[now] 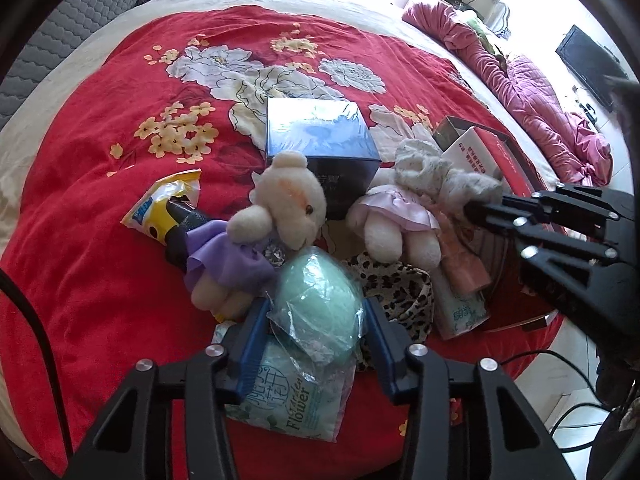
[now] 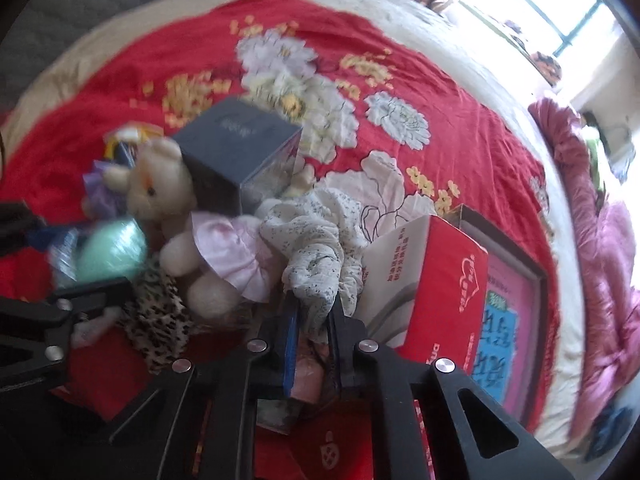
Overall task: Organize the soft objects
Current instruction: 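Grasp the bagged mint-green ball with left tool while right tool grasps white scrunchie, then carry the bagged ball with left tool while right tool carries scrunchie to pink tray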
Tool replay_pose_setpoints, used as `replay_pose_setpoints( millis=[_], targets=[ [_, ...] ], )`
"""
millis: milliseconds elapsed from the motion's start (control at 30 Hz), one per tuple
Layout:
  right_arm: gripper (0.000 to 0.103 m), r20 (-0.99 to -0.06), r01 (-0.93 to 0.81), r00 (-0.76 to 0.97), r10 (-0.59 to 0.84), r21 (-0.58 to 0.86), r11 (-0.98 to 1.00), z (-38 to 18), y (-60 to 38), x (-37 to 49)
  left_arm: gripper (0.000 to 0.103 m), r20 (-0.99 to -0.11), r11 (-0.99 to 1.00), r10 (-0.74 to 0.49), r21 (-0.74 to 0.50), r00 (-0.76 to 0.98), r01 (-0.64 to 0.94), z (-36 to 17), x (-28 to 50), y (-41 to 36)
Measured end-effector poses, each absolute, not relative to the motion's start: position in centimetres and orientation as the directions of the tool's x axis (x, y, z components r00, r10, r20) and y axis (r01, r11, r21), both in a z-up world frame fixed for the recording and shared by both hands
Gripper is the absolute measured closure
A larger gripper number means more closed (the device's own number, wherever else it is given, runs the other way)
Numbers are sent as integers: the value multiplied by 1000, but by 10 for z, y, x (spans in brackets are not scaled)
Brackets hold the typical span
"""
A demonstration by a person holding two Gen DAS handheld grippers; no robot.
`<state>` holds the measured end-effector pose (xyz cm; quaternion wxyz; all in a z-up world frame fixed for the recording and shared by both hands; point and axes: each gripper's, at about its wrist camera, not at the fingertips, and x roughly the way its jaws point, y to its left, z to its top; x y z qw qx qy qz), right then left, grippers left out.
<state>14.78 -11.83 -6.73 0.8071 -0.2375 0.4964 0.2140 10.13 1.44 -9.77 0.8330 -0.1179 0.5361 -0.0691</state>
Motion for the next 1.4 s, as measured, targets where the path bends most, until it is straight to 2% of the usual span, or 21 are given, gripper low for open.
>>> replay_pose_setpoints(
  millis=[133,300,600,1067,1400],
  targets=[
    [93,-885,-541,419,204,-63,839,-49,-133,144,60,-865,953,-265,-301,427,-19,-93,99,19],
    [93,-851,-507,449,271,7,862,-22,-145,133,60,-839,947,-275,-319,469,-16,-70,91,23],
    [93,-792,-482,518,324,43,875,24,-162,108,60,-805,959,-254,-280,536,35,-20,79,7],
    [93,-702,-372,651,290,38,927,90,-244,71,60,-765,963,-270,-212,585,167,39,76,-67],
    [93,-676,-241,708,204,40,970,105,-327,54,60,-755,940,-325,-190,570,284,54,89,-151]
  ],
)
